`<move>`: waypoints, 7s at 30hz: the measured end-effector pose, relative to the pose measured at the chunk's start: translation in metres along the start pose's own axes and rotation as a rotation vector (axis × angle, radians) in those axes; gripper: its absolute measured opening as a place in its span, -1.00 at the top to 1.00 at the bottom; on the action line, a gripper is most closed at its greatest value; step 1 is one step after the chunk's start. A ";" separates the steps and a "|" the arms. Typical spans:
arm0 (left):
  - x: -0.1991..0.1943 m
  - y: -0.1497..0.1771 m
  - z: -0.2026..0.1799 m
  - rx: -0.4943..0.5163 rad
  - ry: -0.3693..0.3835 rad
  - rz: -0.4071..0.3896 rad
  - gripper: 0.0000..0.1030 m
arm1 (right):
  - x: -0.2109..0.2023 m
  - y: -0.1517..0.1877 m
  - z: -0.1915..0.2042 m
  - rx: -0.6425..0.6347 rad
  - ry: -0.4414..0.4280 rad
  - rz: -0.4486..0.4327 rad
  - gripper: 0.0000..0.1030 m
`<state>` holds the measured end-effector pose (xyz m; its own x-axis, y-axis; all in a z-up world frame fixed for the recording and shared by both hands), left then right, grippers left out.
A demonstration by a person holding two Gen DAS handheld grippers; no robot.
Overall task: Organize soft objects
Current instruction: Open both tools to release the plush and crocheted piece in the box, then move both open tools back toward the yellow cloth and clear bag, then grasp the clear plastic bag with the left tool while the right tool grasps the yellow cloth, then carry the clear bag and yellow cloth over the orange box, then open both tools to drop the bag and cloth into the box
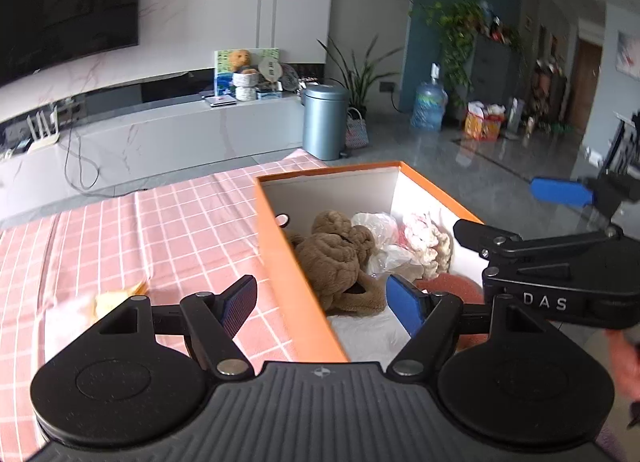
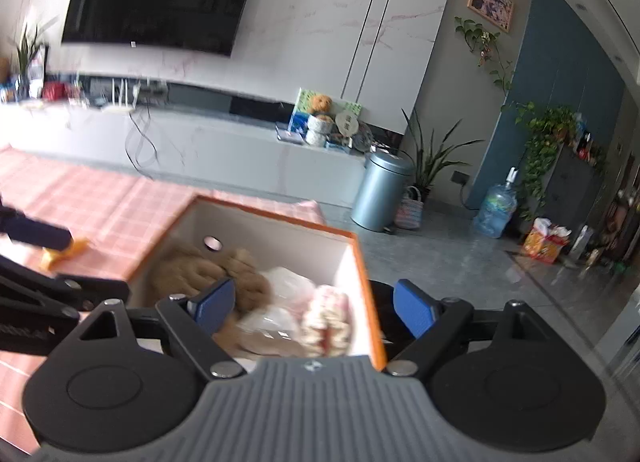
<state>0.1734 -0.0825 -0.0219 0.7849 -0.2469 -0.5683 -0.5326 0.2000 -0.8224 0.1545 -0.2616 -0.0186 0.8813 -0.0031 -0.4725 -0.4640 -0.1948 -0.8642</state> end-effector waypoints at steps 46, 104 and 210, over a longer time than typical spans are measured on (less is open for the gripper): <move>-0.004 0.105 0.206 -0.484 -0.272 0.056 -0.74 | 0.075 0.005 0.203 -0.042 -0.394 0.108 -0.17; 0.084 0.086 0.256 -0.416 -0.391 0.123 0.97 | 0.235 -0.012 0.294 0.021 -0.467 0.209 0.38; 0.035 -0.005 -0.052 0.241 0.015 0.094 -0.66 | 0.058 0.037 -0.021 -0.129 -0.304 0.371 -0.59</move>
<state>0.1870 -0.1416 -0.0393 0.7294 -0.2304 -0.6442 -0.5110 0.4426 -0.7369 0.1904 -0.2893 -0.0742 0.5843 0.1871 -0.7897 -0.7095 -0.3548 -0.6089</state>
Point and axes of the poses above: each gripper's, at about its wrist camera, not at the fingertips, and x roughly the way its jaws point, z to its left, y to its underside, the point moved 4 cm from there along x, roughly the way its jaws point, and after that the axes turned 10 degrees about -y, right-handed, at the moved point
